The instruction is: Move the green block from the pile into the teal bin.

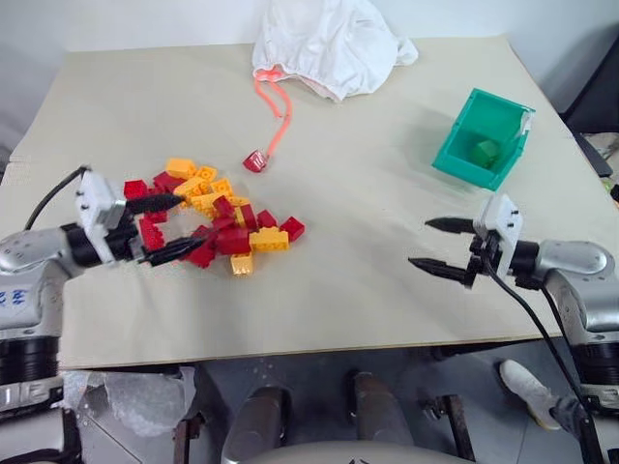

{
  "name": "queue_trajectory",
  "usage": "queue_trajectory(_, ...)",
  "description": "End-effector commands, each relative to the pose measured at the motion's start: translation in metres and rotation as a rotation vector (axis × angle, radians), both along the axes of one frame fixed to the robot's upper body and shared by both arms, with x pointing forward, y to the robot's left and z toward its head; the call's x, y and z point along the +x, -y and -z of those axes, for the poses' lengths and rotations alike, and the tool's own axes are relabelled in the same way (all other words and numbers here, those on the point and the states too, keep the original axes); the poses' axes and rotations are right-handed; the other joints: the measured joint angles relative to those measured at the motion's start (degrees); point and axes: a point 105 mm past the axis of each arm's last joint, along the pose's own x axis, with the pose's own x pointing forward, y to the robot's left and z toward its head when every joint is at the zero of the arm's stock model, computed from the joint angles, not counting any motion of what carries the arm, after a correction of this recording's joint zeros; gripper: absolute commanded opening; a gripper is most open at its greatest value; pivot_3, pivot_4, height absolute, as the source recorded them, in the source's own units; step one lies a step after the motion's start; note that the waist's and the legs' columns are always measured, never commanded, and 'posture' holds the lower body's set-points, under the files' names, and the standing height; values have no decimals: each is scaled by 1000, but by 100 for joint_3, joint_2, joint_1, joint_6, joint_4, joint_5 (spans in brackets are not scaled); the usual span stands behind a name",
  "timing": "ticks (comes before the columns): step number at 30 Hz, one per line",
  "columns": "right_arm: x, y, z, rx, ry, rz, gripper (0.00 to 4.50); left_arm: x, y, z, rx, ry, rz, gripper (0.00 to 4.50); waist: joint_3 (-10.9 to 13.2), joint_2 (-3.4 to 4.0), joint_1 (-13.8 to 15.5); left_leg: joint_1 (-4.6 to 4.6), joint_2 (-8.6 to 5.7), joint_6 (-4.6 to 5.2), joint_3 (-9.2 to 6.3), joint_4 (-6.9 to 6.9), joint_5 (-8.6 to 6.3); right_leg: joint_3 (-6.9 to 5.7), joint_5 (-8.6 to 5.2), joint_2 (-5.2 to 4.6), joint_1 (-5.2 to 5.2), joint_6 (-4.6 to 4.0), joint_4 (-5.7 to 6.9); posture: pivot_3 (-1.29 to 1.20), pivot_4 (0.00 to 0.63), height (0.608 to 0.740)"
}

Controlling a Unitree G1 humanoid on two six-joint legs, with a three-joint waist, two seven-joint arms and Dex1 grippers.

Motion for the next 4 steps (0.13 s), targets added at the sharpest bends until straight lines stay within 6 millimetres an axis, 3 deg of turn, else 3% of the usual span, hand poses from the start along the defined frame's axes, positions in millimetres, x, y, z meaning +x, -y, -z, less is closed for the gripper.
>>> queue_trajectory(1,0,4,-13,31,71,-4,4435,-3,-15,-16,-11,68,-42,4500,0,0,9,0,0,0,-5,0,0,-2,0,0,1,0,-1,0,150,740)
queue_trajectory(4,3,4,-16,57,103,24,4435,-5,-16,-14,-14,59,-42,4500,0,0,-3,0,2,-2,-6,0,-1,-3,0,0,1,-1,-1,0,150,740)
